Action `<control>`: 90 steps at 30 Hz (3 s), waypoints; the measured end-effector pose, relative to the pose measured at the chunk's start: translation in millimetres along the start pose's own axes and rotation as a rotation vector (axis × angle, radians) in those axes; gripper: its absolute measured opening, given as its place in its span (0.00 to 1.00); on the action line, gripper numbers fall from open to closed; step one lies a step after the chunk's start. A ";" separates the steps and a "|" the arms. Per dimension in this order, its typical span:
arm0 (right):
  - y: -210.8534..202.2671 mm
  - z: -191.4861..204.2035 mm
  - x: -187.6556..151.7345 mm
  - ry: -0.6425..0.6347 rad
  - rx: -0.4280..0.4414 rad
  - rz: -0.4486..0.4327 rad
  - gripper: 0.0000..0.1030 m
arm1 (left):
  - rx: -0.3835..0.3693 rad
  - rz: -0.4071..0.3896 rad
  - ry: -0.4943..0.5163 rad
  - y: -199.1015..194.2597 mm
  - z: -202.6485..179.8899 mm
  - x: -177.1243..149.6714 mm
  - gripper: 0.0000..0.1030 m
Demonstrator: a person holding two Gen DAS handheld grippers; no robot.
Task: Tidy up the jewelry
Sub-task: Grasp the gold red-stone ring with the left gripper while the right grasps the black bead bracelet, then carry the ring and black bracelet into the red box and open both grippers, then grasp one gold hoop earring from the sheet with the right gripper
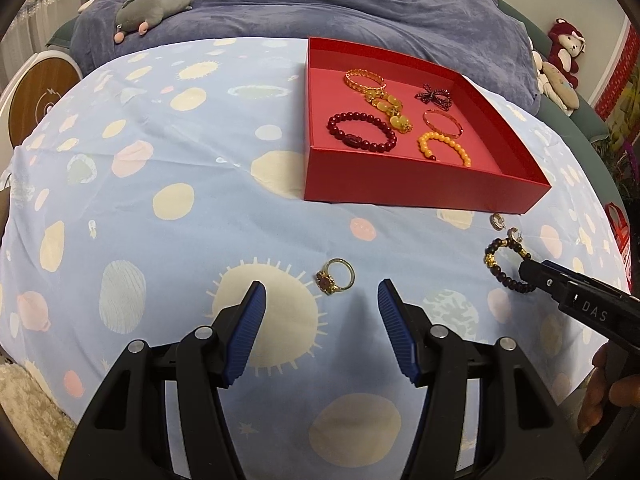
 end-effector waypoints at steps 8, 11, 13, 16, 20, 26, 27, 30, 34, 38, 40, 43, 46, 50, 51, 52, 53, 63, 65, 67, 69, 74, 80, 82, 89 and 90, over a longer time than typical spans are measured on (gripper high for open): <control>9.0 2.3 9.2 -0.023 -0.016 -0.011 0.27 | -0.028 0.002 -0.008 12.7 -2.8 4.4 0.38; 7.3 0.7 7.1 -0.024 -0.019 -0.011 0.20 | -0.044 0.002 -0.004 12.9 -4.8 4.1 0.27; 6.0 0.0 5.3 -0.021 -0.019 -0.009 0.15 | -0.050 -0.002 -0.002 13.0 -5.6 3.9 0.22; 4.2 -0.3 1.9 -0.017 -0.012 -0.003 0.11 | -0.077 0.005 -0.005 13.9 -6.9 3.7 0.10; 2.1 1.8 -2.9 -0.014 -0.001 0.007 0.08 | -0.086 0.004 0.007 12.0 -10.4 2.4 0.09; -4.7 6.5 -7.2 -0.008 0.026 0.006 0.08 | -0.104 0.006 0.013 4.7 -15.3 0.9 0.09; -6.9 7.9 -7.1 -0.010 0.031 0.002 0.08 | -0.109 0.005 0.016 2.4 -16.5 1.3 0.09; -16.7 13.4 -5.4 -0.018 0.044 -0.016 0.08 | -0.121 0.000 0.020 -5.5 -19.8 3.1 0.09; -34.1 20.3 1.6 -0.026 0.066 -0.051 0.08 | -0.140 -0.010 0.026 -17.7 -24.9 8.7 0.09; -54.6 27.5 12.5 -0.030 0.088 -0.096 0.08 | -0.160 -0.028 0.033 -30.5 -29.0 17.8 0.09; -64.1 31.6 19.0 -0.037 0.098 -0.116 0.08 | -0.169 -0.039 0.036 -37.7 -30.8 23.8 0.09; -77.2 37.2 30.6 -0.050 0.111 -0.148 0.08 | -0.182 -0.061 0.043 -48.1 -33.1 36.3 0.09; -86.6 45.0 46.0 -0.078 0.121 -0.179 0.08 | -0.190 -0.091 0.055 -57.1 -35.5 53.5 0.09; -89.2 54.5 74.3 -0.113 0.138 -0.215 0.08 | -0.189 -0.124 0.062 -59.2 -40.6 80.7 0.09; -87.5 56.2 82.5 -0.116 0.146 -0.221 0.08 | -0.190 -0.133 0.062 -57.8 -42.4 88.2 0.09; -85.0 57.3 90.6 -0.114 0.158 -0.225 0.08 | -0.188 -0.142 0.066 -55.7 -44.8 94.8 0.09; -82.3 58.2 97.9 -0.109 0.171 -0.231 0.08 | -0.186 -0.150 0.071 -53.0 -47.7 101.7 0.09; -9.3 41.3 123.1 -0.050 0.145 -0.153 0.08 | -0.153 -0.089 0.098 12.0 -74.4 123.4 0.09; 5.5 33.7 119.1 -0.045 0.118 -0.126 0.08 | -0.141 -0.072 0.105 24.5 -78.0 120.3 0.09; 15.6 27.1 114.5 -0.043 0.101 -0.103 0.08 | -0.130 -0.059 0.110 33.4 -79.2 116.1 0.09; 19.2 21.8 111.5 -0.051 0.076 -0.097 0.08 | -0.126 -0.048 0.114 38.9 -80.0 112.9 0.10; 9.7 14.7 110.4 -0.050 0.030 -0.127 0.21 | -0.118 -0.038 0.104 41.4 -78.3 108.8 0.24; -27.5 11.0 101.7 -0.009 0.059 -0.194 0.29 | -0.097 -0.065 0.024 24.3 -59.6 104.8 0.51; -37.2 11.4 93.0 -0.009 0.059 -0.199 0.30 | -0.081 -0.076 0.021 16.7 -54.7 100.8 0.52; -51.9 11.3 54.2 0.002 0.061 -0.162 0.29 | -0.042 -0.096 0.038 -4.6 -42.7 74.8 0.52; -51.5 10.6 49.3 0.006 0.061 -0.154 0.29 | -0.031 -0.098 0.049 -7.7 -42.7 72.1 0.52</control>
Point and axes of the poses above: each gripper's, at about its wrist camera, not at the fingertips, and y roughly the way its jaws point, z to its left, x to its top, the point moved 4 cm from there along y, roughly the way its jaws point, and after that the axes turned 11 degrees about x, right-handed, at the moved point
